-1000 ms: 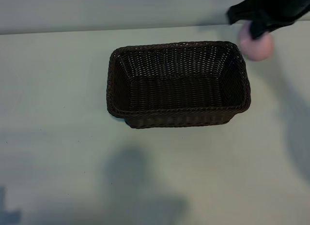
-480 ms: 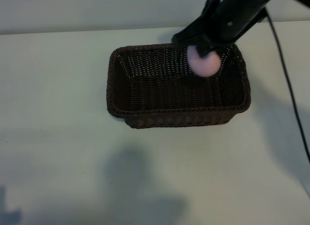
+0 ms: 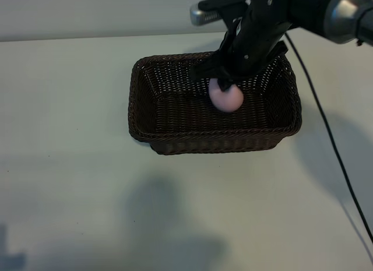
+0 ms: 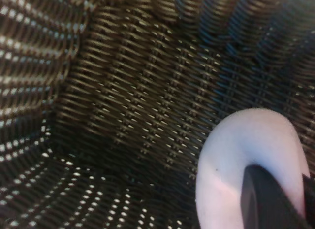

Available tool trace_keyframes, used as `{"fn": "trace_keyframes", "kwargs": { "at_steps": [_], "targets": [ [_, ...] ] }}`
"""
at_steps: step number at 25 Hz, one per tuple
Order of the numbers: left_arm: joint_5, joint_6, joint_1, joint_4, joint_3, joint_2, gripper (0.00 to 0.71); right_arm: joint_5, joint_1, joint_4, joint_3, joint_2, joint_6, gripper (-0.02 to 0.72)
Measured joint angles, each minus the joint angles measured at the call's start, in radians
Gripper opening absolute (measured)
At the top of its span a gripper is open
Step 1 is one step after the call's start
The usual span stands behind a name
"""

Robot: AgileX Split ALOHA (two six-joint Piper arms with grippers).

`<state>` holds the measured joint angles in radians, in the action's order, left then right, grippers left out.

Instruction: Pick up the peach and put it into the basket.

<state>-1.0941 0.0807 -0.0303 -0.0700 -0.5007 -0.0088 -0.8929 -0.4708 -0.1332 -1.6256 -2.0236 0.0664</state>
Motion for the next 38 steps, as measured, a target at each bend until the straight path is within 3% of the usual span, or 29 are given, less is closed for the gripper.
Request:
{"fn": "trace_keyframes", "kwargs": {
  "at_steps": [19, 22, 27, 31, 38],
  "targets": [
    [0.0, 0.0, 0.0, 0.0, 0.0, 0.0, 0.594, 0.033, 0.0, -0.013, 0.0, -0.059, -0.022, 0.087],
    [0.0, 0.0, 0.0, 0.0, 0.0, 0.0, 0.594, 0.032, 0.0, -0.014, 0.0, -0.059, -0.024, 0.139],
    [0.0, 0.0, 0.0, 0.0, 0.0, 0.0, 0.594, 0.023, 0.0, -0.014, 0.0, -0.059, -0.025, 0.352],
    [0.0, 0.0, 0.0, 0.0, 0.0, 0.0, 0.594, 0.019, 0.0, -0.017, 0.0, -0.046, -0.025, 0.482],
    [0.0, 0.0, 0.0, 0.0, 0.0, 0.0, 0.594, -0.027, 0.0, -0.014, -0.052, 0.047, -0.026, 0.513]
  ]
}}
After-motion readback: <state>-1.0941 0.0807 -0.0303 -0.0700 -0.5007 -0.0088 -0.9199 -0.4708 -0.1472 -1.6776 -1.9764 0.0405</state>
